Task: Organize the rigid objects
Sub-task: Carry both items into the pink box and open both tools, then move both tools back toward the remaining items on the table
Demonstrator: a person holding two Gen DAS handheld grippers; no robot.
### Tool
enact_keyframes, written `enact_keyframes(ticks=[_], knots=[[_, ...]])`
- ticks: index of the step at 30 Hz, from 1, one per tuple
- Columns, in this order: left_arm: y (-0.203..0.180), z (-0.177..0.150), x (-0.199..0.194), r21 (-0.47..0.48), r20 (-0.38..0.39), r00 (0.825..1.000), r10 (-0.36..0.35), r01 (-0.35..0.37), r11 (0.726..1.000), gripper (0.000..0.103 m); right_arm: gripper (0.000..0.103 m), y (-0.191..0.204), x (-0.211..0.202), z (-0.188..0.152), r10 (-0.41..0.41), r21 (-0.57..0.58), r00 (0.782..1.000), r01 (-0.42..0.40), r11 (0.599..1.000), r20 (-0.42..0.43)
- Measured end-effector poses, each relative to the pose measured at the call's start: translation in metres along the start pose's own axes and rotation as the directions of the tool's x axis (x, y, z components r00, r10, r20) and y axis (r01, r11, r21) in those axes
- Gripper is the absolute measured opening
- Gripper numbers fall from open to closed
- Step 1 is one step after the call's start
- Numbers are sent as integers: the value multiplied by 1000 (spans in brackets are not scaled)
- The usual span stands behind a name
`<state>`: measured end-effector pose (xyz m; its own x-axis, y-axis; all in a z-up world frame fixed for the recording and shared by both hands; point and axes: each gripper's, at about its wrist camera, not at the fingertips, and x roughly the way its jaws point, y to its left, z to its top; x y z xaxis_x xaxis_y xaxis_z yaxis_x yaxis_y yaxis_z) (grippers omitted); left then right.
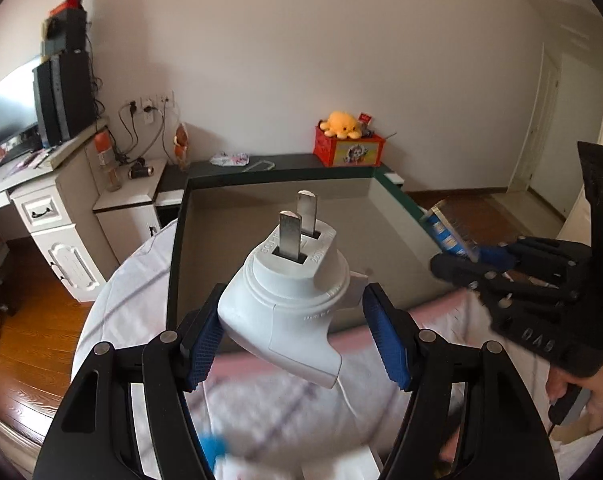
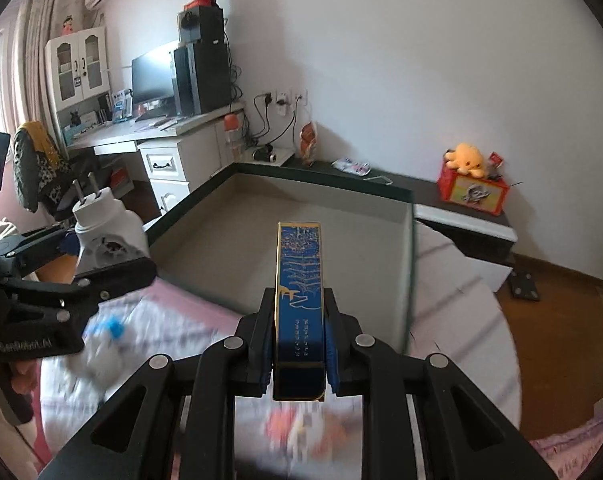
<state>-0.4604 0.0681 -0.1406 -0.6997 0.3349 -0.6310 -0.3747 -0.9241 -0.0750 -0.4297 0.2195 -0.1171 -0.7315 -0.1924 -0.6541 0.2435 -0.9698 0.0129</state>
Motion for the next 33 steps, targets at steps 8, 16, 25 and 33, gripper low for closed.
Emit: enact_keyframes(ticks=[8, 16, 25, 33], knots=[[20, 16, 70, -28, -130, 991, 12, -16, 999, 68, 21, -13, 68, 14, -8, 12, 990, 9, 1000, -141], [25, 16, 72, -69, -148, 989, 17, -28, 997, 82, 46, -21, 74, 7, 22, 78, 985, -8, 997, -174], [29, -1, -31, -57, 45, 990, 131, -128, 990, 103, 79, -16, -14, 11, -51, 83, 999, 49, 995, 14], [19, -43, -162, -92, 299, 928, 221, -202, 975, 103, 86, 17, -140, -25, -158, 101, 944, 134, 986, 291]])
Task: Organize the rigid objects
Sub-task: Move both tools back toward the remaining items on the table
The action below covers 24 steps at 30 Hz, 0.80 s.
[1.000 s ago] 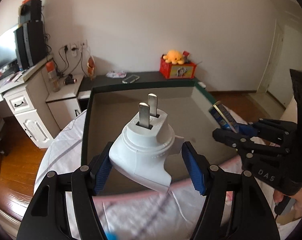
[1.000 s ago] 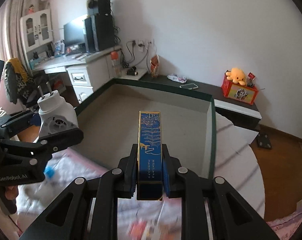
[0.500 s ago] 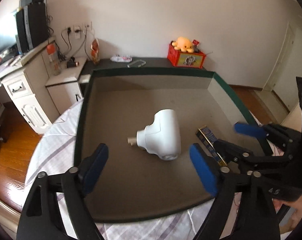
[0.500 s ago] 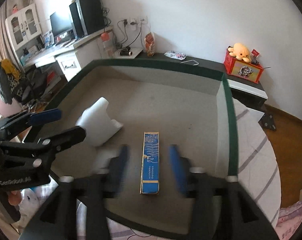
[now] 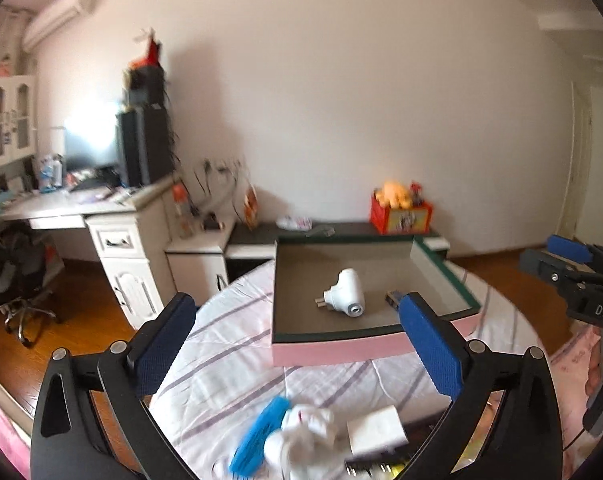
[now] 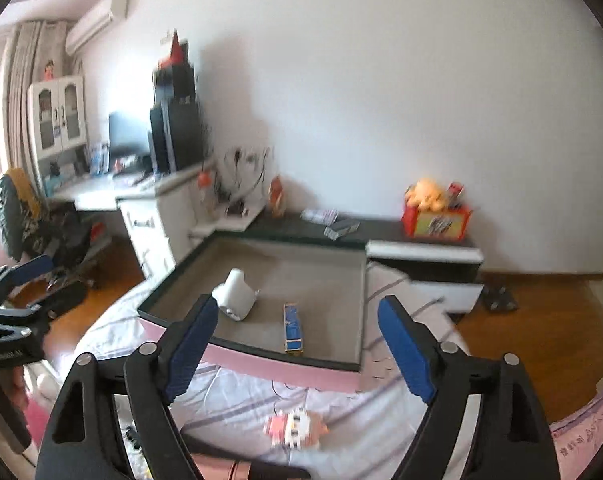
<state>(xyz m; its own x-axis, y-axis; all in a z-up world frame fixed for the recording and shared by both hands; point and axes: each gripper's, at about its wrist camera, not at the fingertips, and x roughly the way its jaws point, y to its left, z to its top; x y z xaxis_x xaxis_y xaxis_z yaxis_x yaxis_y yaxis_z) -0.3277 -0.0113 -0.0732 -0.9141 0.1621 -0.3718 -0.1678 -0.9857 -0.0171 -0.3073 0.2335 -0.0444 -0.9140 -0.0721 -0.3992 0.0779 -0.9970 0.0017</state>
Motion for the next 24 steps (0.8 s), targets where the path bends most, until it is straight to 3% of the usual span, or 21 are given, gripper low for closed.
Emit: enact_keyframes(ticks=[1, 3, 10, 15, 24], knots=[[1, -3, -14, -7, 22, 1000, -11, 11, 1000, 103, 88, 3, -9, -1, -12, -4, 1000, 12, 1000, 23], [2, -7, -34, -19, 27, 1000, -6, 6, 1000, 103, 103, 11, -35, -7, -37, -15, 996, 38, 999, 79], [1, -28, -85, 0, 44, 996, 78, -78, 997, 103, 103, 32, -83, -34, -47, -35, 992, 51, 998, 117], [-1, -40, -105, 12, 33, 998, 54, -55, 998, 103, 103, 34, -110, -50, -51, -30, 991, 55, 998, 122], [-4, -53, -129, 37, 35, 996, 84, -86, 996, 103, 103, 34, -127, -60, -63, -19, 992, 66, 998, 105]])
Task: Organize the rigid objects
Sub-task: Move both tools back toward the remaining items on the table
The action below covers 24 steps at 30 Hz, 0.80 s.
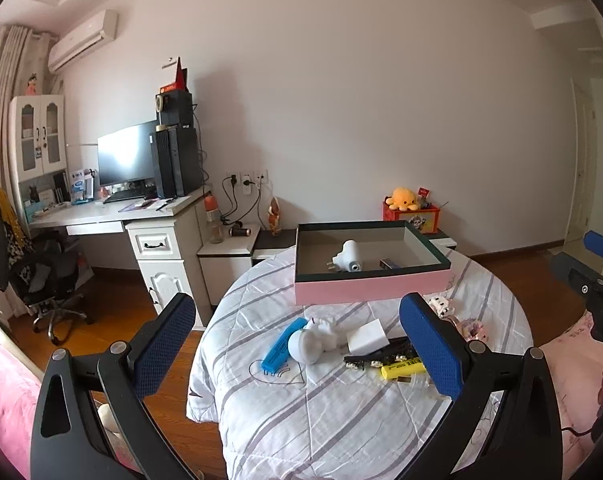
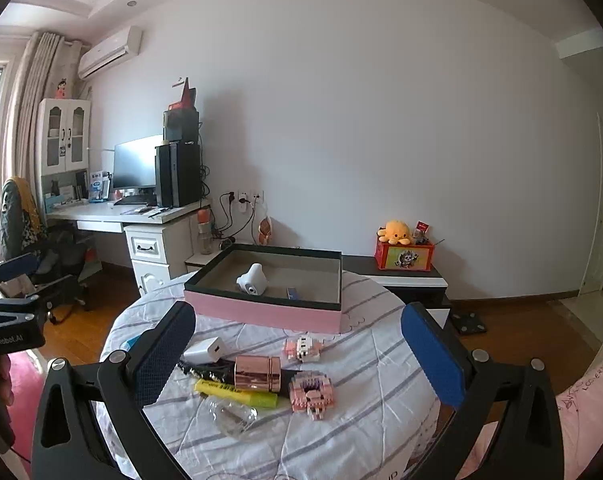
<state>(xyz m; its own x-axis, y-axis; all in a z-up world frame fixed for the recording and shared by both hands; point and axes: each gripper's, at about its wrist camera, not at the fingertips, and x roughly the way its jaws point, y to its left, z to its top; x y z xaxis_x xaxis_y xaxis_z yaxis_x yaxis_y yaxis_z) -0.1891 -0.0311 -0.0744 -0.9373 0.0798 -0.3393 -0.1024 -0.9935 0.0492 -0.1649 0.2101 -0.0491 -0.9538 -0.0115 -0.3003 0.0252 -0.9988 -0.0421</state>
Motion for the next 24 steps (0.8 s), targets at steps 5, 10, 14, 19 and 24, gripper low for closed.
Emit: enact_keyframes(ticks=[5, 10, 14, 19, 24], knots=[[7, -6, 1, -4, -13, 1000, 28, -28, 1000, 103, 103, 0, 3, -11, -1, 2, 999, 1, 1000, -35], [12, -16, 17, 3, -58, 997, 53, -53, 999, 103, 103, -5, 22, -27, -7, 7, 994, 8, 1000, -105], [12, -28, 38, 6, -120, 992, 42, -42, 999, 103, 103, -12, 42, -43, -14, 17, 985, 17, 1000, -171], [8, -48, 73, 10, -222, 975, 14, -12, 1000, 103, 103, -17, 69, -68, -12, 24, 964, 18, 1000, -265], [6, -65, 107, 10, -298, 955, 10, -8, 1000, 103, 103, -22, 92, -88, 8, 45, 939, 8, 999, -343]])
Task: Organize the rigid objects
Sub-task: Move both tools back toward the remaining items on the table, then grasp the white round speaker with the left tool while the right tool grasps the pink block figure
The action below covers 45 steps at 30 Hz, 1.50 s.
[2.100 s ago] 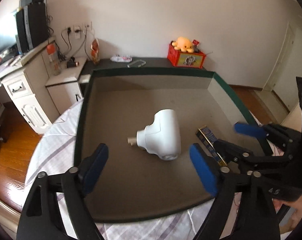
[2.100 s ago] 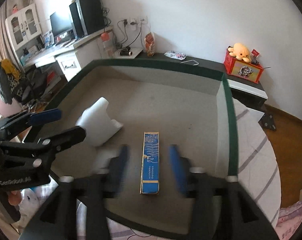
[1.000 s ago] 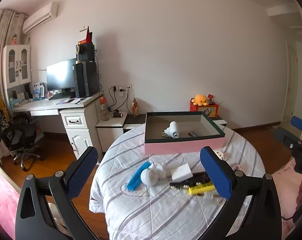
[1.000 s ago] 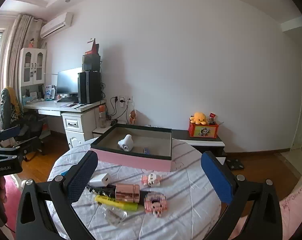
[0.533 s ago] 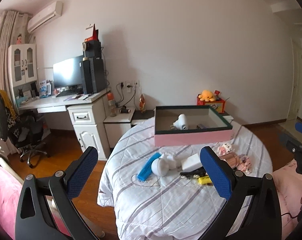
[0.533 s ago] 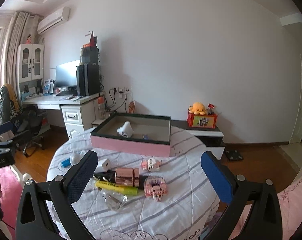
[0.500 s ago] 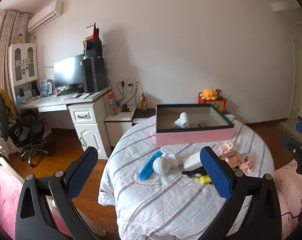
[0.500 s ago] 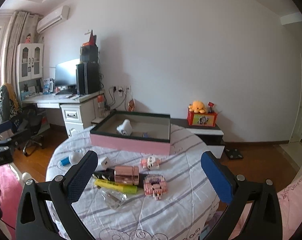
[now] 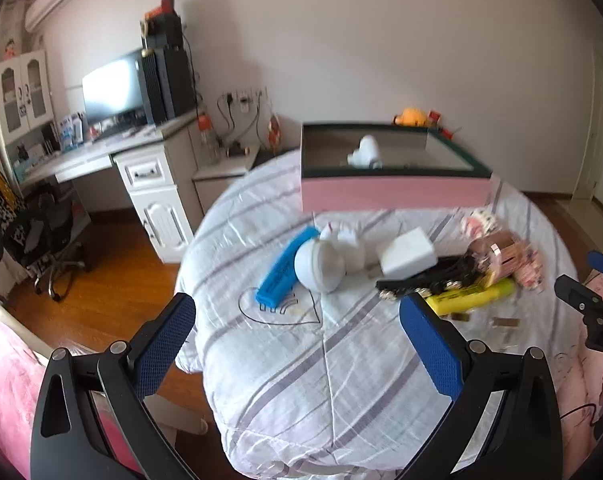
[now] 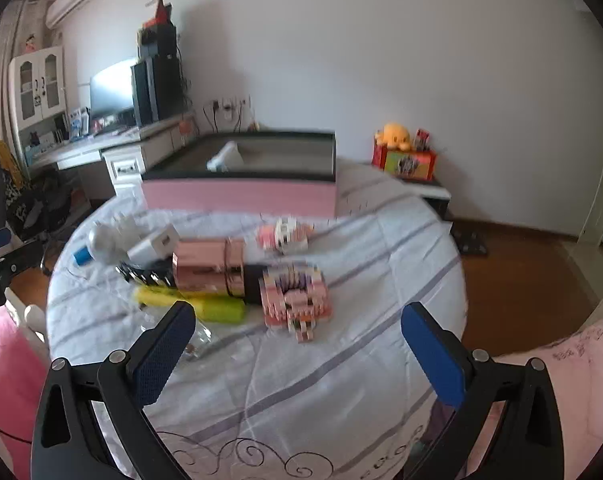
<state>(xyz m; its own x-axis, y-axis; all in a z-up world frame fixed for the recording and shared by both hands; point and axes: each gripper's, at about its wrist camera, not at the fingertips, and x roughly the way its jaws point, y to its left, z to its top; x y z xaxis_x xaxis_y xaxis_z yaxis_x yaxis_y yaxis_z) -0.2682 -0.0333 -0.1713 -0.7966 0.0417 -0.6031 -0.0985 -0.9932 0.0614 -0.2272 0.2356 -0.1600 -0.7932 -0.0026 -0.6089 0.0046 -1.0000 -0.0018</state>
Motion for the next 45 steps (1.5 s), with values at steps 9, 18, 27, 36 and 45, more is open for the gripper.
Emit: enact_keyframes(ticks=[9, 18, 27, 36, 45], knots=[[-1, 9, 56, 9, -44, 999, -15, 15, 1000, 103, 103, -2, 21, 3, 30, 5, 999, -30, 1000, -36], [-14, 21, 85, 144, -60, 998, -22, 31, 989, 66, 103, -6, 37, 13, 62, 22, 996, -61, 998, -63], [-18, 20, 91, 150, -80, 992, -92, 104, 983, 46, 103, -13, 46, 15, 35, 13, 995, -34, 999, -91], [-14, 16, 89, 116, -83, 989, -123, 133, 984, 46, 63, -19, 65, 13, 120, 25, 984, -118, 993, -133], [-10, 19, 86, 88, -69, 988, -135, 141, 986, 46, 53, -16, 59, 15, 134, 17, 983, -133, 991, -128]])
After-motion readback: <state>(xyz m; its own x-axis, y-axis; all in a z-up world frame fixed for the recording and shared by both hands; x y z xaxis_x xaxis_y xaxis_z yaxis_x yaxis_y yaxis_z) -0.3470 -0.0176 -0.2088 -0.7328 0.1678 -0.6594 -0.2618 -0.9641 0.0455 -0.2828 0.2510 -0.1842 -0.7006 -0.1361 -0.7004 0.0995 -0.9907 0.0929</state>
